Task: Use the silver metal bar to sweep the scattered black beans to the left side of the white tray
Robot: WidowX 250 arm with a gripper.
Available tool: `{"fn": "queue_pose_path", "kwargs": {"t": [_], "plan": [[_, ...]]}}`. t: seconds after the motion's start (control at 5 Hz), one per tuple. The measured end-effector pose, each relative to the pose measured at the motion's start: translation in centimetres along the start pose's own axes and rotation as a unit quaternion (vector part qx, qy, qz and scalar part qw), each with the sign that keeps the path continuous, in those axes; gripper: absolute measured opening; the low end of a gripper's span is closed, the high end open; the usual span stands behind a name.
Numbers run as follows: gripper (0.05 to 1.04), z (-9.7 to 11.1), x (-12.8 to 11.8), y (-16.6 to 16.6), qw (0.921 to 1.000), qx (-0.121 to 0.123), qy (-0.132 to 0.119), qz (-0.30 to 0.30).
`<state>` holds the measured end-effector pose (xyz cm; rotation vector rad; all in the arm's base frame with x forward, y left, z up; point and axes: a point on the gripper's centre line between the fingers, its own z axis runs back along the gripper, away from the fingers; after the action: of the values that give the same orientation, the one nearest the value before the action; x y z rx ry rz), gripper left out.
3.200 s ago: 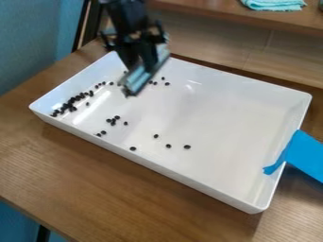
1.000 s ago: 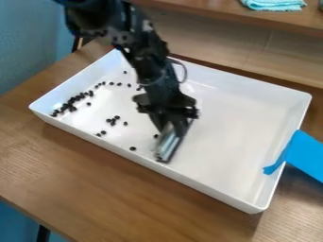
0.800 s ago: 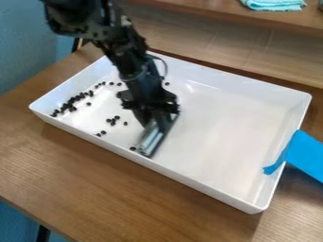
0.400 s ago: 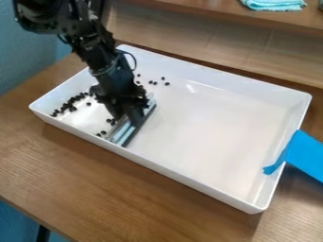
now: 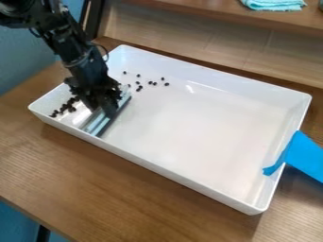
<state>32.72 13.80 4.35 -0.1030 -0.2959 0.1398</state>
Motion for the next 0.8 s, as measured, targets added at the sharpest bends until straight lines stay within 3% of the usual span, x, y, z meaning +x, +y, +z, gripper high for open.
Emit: {"fn": "queue_pose_path", "kwargs": {"t": [0.8], "plan": [[0.373,1.1,0.2,6.5,0.9995,0.027,-0.011,-0.011]]}}
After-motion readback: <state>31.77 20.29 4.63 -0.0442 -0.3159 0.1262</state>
